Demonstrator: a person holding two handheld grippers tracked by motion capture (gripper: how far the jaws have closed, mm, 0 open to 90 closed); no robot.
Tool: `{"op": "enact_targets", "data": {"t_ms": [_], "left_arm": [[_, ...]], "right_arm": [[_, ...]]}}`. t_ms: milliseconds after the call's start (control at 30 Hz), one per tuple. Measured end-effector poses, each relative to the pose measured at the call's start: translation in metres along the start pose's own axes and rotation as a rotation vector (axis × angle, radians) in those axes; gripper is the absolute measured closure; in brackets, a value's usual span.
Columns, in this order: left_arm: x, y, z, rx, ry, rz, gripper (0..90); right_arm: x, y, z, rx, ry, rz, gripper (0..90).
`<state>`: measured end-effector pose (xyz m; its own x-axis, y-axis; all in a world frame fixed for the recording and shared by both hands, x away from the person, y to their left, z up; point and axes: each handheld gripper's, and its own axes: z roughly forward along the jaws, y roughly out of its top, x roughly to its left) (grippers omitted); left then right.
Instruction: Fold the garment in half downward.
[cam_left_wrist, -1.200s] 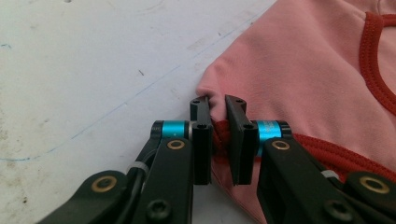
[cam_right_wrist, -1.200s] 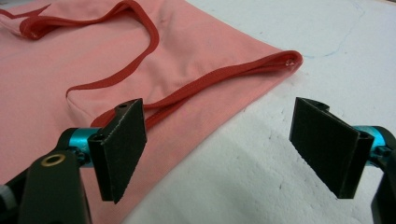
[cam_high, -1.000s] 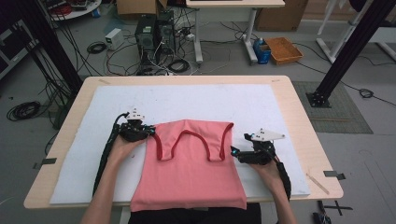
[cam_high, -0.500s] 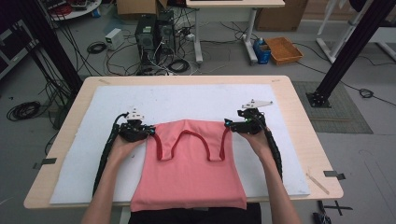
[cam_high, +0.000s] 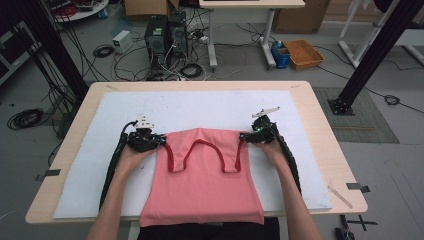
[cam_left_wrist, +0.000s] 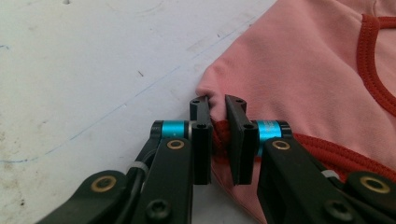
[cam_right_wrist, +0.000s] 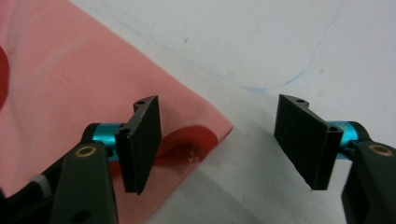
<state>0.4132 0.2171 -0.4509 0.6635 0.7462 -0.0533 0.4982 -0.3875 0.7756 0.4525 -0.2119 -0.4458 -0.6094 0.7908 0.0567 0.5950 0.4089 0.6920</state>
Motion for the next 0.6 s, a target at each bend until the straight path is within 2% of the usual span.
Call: {"op": "enact_targets", "data": {"t_ms": [167,400,600], "left_arm": [[0.0,0.0,-0.0001,0.001,0.001,0.002,81.0],[0.0003,-0.0001,0.0,-0.001,-0.001,-0.001,81.0],[0.0005,-0.0002,0.0001,-0.002,-0.002,-0.003,81.0]], "right_arm": [[0.0019,-0.0001,-0.0004,0.005,-0.01,-0.014,32.2],[0.0057,-0.0035,-0.003,-0.009,0.006,-0.027,43.2],[0.006,-0.0042,-0.0034,-0.015,0.014,-0.027,48.3]]}}
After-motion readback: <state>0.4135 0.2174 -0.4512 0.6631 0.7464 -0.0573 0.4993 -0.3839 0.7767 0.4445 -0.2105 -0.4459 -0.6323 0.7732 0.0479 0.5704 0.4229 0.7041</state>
